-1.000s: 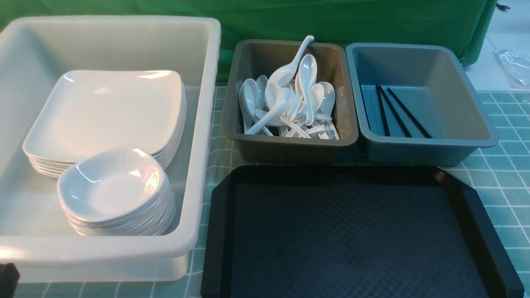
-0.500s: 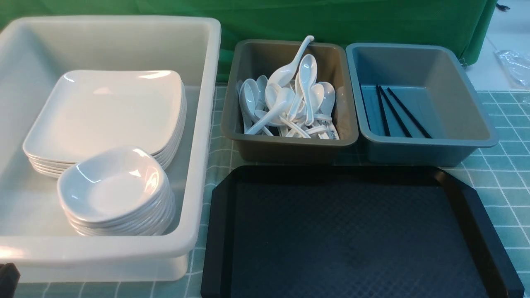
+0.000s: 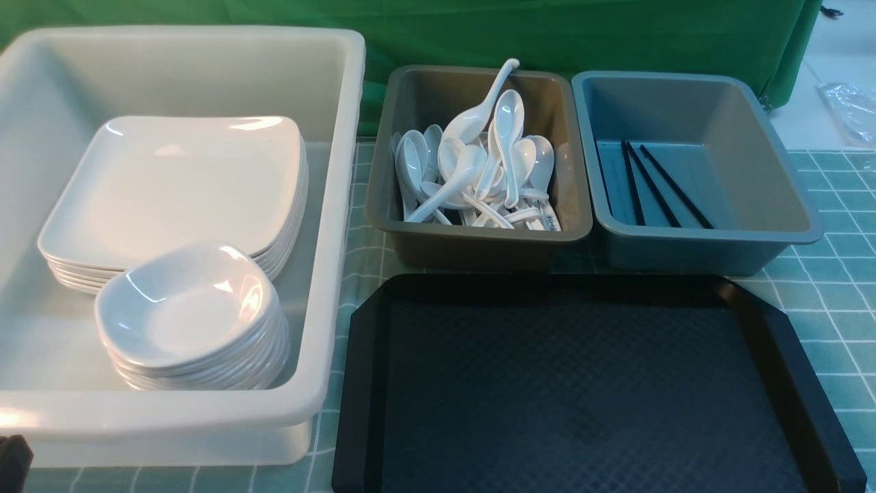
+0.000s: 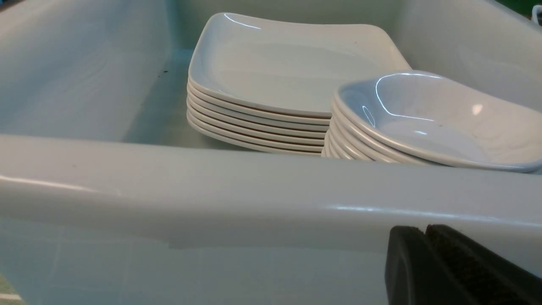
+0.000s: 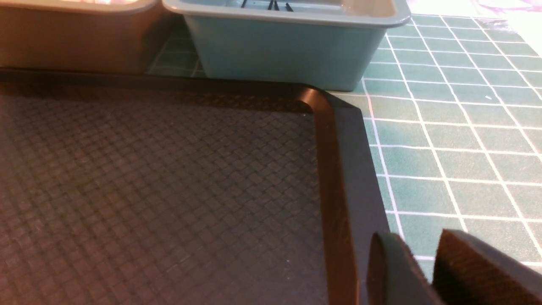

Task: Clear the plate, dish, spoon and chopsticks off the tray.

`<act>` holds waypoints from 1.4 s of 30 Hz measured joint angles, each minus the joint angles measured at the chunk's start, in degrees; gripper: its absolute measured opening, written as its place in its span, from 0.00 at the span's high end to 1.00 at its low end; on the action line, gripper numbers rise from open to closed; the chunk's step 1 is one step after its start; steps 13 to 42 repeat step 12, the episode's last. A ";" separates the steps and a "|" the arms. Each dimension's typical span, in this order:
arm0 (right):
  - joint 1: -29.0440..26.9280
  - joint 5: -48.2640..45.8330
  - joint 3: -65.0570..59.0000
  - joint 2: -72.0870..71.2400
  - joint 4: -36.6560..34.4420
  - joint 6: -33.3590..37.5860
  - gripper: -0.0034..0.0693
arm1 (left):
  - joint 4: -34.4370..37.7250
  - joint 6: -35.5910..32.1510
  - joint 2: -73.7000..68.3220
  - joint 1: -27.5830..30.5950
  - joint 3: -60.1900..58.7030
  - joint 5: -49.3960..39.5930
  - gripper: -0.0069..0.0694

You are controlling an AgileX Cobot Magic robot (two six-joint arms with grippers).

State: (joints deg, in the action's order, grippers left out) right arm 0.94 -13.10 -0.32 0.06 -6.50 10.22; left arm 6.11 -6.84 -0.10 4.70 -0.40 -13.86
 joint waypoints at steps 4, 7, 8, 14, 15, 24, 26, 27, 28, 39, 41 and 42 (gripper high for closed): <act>0.00 0.00 0.00 0.00 0.00 0.00 0.66 | 0.00 0.00 0.00 0.00 0.00 0.00 0.89; 0.00 0.04 0.00 0.00 0.00 0.00 0.66 | 0.00 0.00 0.00 0.00 0.00 0.00 0.89; 0.00 0.04 0.00 0.00 0.00 0.00 0.66 | 0.00 0.00 0.00 0.00 0.00 0.00 0.89; 0.00 0.04 0.00 0.00 0.00 0.00 0.65 | 0.00 0.00 0.00 0.00 0.00 0.00 0.89; 0.00 0.04 0.00 0.00 0.00 0.00 0.65 | 0.00 0.00 0.00 0.00 0.00 0.00 0.89; 0.00 0.04 0.00 0.00 0.00 0.00 0.65 | 0.00 0.00 0.00 0.00 0.00 0.00 0.89; 0.00 0.04 0.00 0.00 0.00 0.00 0.65 | 0.00 0.00 0.00 0.00 0.00 0.00 0.89; 0.00 0.04 0.00 0.00 0.00 0.00 0.65 | 0.00 0.00 0.00 0.00 0.00 0.00 0.89; 0.00 0.04 0.00 0.00 0.00 0.00 0.65 | 0.00 0.00 0.00 0.00 0.00 0.00 0.89; 0.00 0.04 0.00 0.00 0.00 0.00 0.65 | 0.00 0.00 0.00 0.00 0.00 0.00 0.89; 0.00 0.04 0.00 0.00 0.00 0.00 0.65 | 0.00 0.00 0.00 0.00 0.00 0.00 0.89; 0.00 0.04 0.00 0.00 0.00 0.00 0.65 | 0.00 0.00 0.00 0.00 0.00 0.00 0.89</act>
